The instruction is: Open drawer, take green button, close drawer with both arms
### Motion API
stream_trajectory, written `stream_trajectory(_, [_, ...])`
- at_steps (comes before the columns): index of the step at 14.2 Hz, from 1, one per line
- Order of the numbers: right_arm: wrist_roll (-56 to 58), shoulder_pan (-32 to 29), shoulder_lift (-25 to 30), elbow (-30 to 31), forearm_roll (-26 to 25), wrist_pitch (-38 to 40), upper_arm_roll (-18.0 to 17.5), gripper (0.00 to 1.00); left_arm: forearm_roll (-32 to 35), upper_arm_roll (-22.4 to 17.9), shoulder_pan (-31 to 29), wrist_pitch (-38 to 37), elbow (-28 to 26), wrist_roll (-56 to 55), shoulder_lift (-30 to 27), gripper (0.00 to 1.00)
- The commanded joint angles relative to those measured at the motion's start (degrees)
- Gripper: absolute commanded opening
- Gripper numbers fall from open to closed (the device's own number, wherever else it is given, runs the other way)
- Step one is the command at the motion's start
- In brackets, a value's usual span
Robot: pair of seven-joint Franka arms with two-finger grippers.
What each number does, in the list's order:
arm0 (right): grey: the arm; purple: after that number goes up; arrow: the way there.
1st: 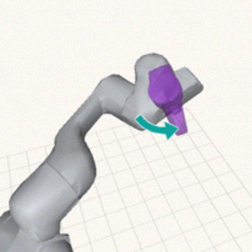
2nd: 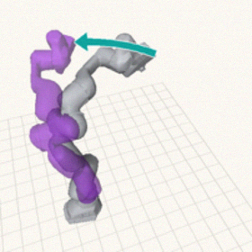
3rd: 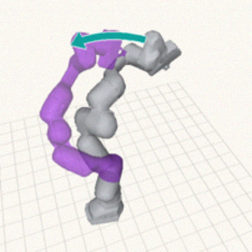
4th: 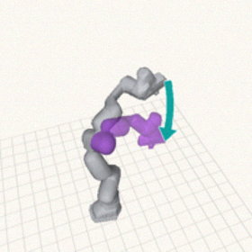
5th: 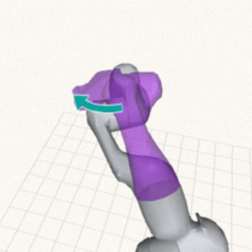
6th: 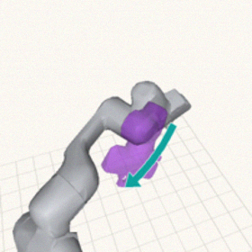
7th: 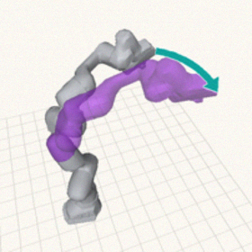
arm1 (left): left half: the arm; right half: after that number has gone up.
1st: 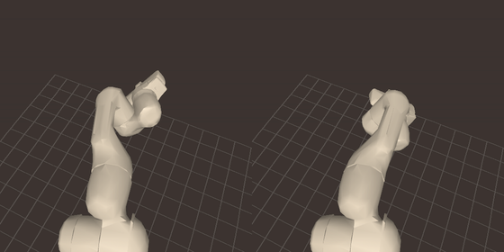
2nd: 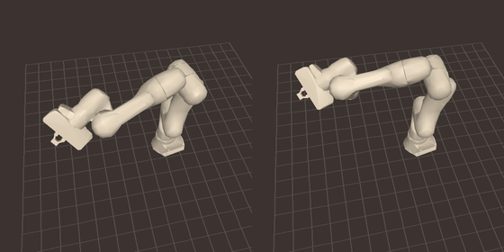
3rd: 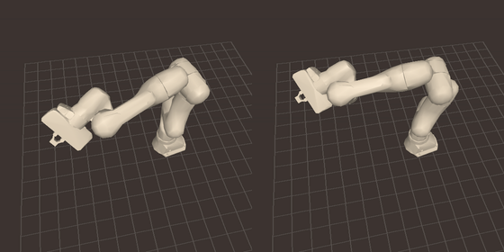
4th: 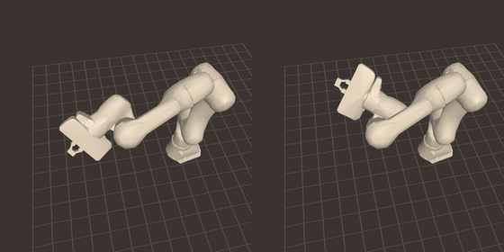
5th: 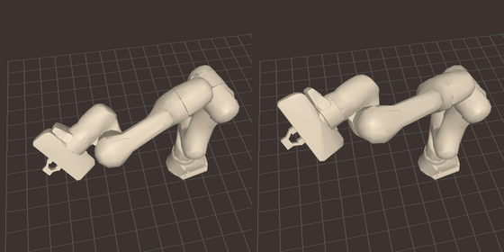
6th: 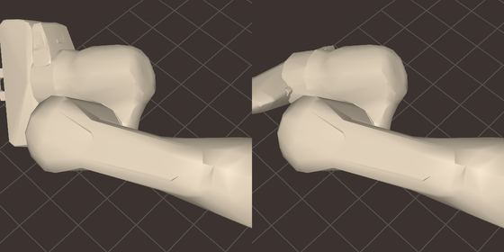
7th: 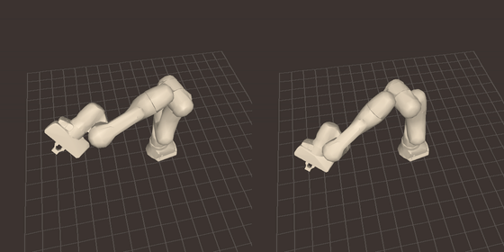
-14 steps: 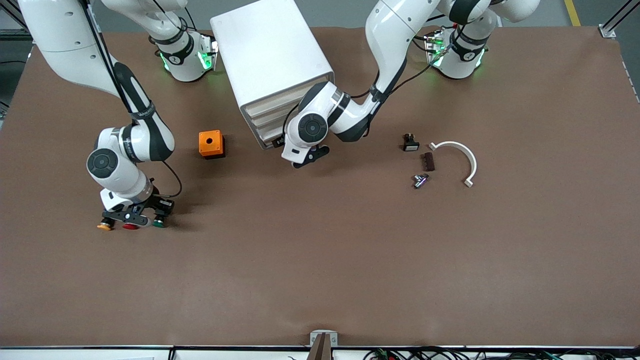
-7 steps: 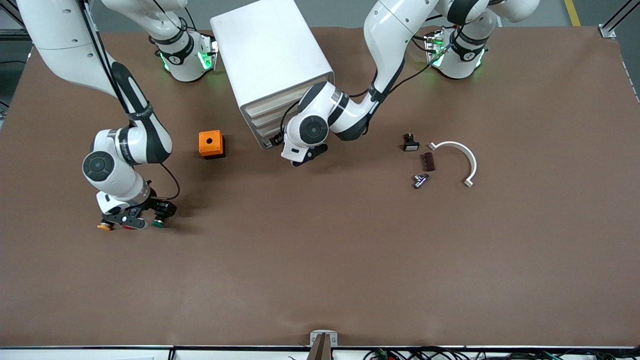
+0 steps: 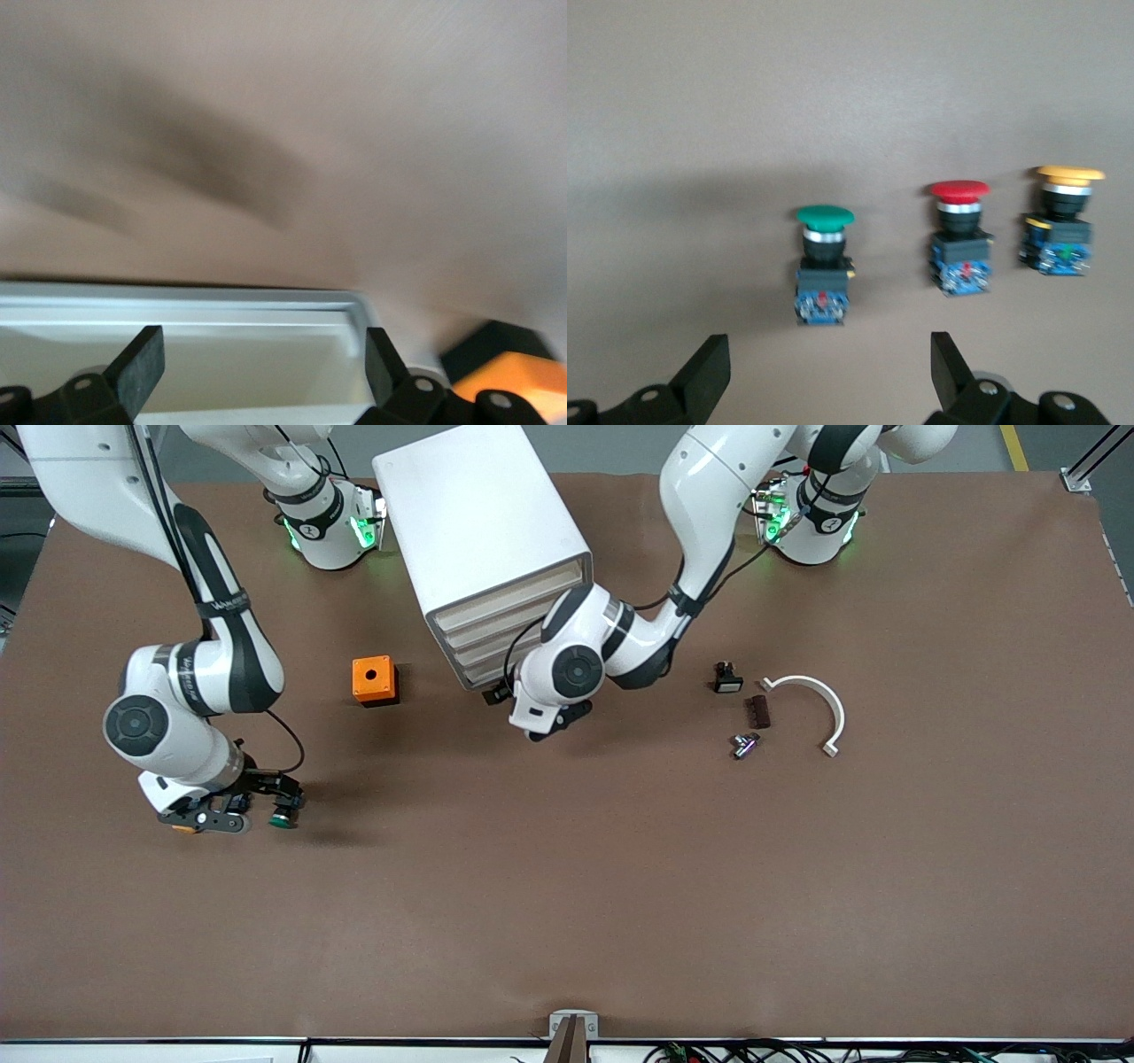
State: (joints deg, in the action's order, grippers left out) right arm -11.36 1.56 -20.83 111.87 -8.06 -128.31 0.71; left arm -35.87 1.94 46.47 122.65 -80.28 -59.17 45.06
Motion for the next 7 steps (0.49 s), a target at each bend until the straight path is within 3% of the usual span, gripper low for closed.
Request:
stream_trajectory(1, [6.41,-1.73,2.72,-5.94,2.33,12.07,-0.8,1.0,5.7,0.08,-4.01,-0.66,-1.46,1.6,-6.89,1.0])
stream_trajectory(7, [14.6,-5.25,6.58,-20.53,3.05,37.13,-0.62,1.0,8.27,0.08,-15.16,-9.68,-2.07,11.34,-16.57,1.0])
